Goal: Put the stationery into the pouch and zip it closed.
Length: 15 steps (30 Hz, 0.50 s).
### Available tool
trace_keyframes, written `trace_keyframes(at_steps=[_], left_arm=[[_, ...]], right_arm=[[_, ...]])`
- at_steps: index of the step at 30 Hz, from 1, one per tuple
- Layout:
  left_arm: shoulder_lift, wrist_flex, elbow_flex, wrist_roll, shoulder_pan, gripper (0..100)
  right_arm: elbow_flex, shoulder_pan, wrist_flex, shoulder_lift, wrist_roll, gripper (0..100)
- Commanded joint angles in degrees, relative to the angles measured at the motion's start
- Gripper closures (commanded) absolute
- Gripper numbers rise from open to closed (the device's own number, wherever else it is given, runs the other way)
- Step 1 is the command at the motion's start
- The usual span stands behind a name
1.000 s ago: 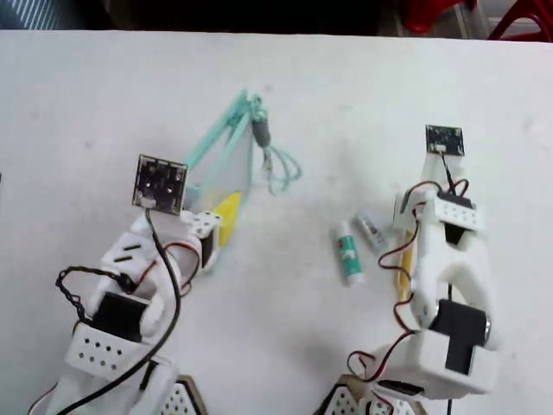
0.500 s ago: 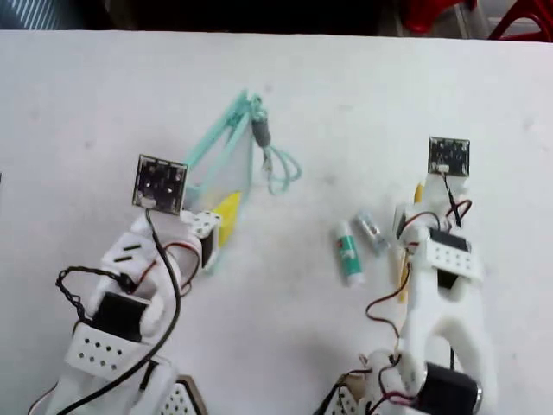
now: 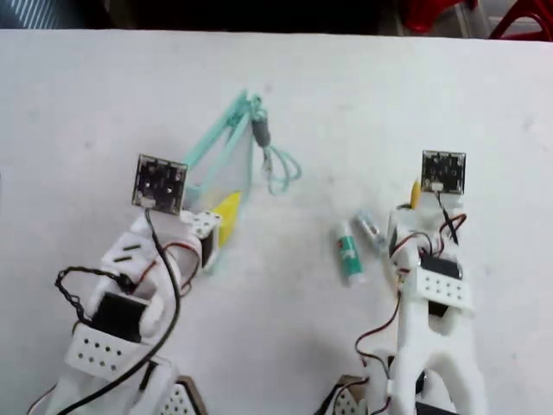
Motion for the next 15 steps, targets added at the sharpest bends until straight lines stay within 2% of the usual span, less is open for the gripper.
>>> trace_keyframes(at_steps=[1,10,12,15], left_arm=[[0.04,0.09,-0.26,-0.44,1.01,79],[0.04,0.09,-0.26,-0.44,0.92,79],[0.04,0.09,-0.26,-0.44,0.75,79],[0.04,0.09,-0.26,-0.35,0.84,79]], right_arm=[[-0.35,-0.57,-1.19,-1.8,-0.09,98.1],[-2.99,-1.1,-2.77,-2.86,-0.09,98.1],[-6.95,-2.86,1.71,-4.0,-0.09,98.2],[-17.23,-7.34,13.67,-6.55,-0.09,98.2]])
